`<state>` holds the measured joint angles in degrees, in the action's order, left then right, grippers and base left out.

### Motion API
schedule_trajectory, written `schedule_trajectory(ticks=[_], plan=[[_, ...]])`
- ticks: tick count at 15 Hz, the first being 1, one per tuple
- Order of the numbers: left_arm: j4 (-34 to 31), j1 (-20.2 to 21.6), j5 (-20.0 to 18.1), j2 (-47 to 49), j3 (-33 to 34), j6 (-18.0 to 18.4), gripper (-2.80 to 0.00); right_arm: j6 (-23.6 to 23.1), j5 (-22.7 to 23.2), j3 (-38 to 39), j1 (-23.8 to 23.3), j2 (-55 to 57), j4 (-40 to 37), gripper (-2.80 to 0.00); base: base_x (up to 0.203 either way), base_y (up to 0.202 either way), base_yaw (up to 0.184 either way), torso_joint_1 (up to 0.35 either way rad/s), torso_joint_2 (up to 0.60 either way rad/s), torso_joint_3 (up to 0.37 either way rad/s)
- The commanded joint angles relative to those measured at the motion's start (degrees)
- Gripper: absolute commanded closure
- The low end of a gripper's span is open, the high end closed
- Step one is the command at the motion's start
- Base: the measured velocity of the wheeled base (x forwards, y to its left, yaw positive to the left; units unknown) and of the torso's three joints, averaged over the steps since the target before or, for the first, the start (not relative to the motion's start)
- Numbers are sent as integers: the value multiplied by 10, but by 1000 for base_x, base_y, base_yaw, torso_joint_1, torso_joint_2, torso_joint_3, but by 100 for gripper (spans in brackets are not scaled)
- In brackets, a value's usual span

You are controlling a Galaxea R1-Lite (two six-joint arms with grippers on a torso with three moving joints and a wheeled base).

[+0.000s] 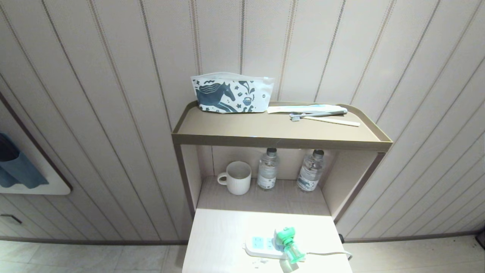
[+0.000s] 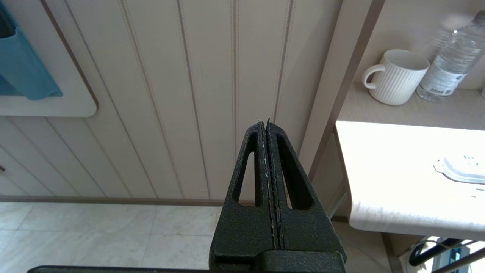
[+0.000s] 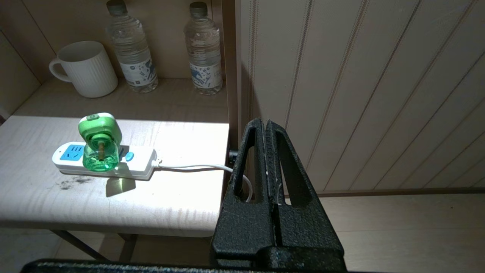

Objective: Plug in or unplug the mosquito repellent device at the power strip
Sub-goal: Hold the socket with your left hand and unplug it with your right hand

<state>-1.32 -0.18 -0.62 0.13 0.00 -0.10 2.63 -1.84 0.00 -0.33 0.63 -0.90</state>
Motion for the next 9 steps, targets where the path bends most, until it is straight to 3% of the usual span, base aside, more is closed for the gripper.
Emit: schedule_trajectory(ticks=[1,9], plan=[[0,0,0,1,0,0,0,-1,1,0,0,1,0,0,0,0,0,0,0,0],[0,0,0,1,0,0,0,-13,2,-3,0,-1,2,0,0,0,0,0,0,0]])
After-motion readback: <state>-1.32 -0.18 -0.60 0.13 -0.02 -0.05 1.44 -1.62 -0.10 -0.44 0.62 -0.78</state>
